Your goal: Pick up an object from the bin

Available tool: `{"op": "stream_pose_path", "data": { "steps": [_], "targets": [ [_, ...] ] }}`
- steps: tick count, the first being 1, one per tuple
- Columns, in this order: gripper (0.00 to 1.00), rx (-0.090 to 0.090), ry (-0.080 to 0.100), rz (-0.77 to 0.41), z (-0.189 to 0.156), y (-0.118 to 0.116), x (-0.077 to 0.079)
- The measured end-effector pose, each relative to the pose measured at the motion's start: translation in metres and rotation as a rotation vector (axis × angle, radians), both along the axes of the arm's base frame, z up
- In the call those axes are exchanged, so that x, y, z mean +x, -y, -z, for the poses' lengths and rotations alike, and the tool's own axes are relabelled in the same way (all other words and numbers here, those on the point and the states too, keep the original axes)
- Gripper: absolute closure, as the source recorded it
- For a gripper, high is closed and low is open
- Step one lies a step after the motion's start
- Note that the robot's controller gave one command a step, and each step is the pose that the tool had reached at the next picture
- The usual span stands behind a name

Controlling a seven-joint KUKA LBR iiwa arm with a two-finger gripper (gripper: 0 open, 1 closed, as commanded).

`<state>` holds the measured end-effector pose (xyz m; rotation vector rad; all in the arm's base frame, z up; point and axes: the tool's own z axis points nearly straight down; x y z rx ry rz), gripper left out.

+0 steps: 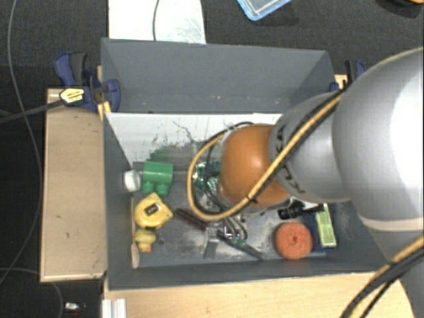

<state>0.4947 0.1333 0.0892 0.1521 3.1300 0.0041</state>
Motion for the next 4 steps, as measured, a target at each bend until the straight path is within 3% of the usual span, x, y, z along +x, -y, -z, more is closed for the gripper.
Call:
{"op": "stream_pose_path", "data": {
  "steps": [1, 2, 3, 4],
  "targets": [
    [1.00, 0.004, -0.001, 0.475, 0.019, 0.035, -0.005],
    [1.00, 0.004, -0.001, 0.476, 0.019, 0.035, -0.005],
    [1.00, 0.001, -0.003, 0.443, -0.059, 0.012, -0.003],
    [1.00, 0.002, -0.002, 0.518, -0.135, 0.020, -0.001]
  ]
}}
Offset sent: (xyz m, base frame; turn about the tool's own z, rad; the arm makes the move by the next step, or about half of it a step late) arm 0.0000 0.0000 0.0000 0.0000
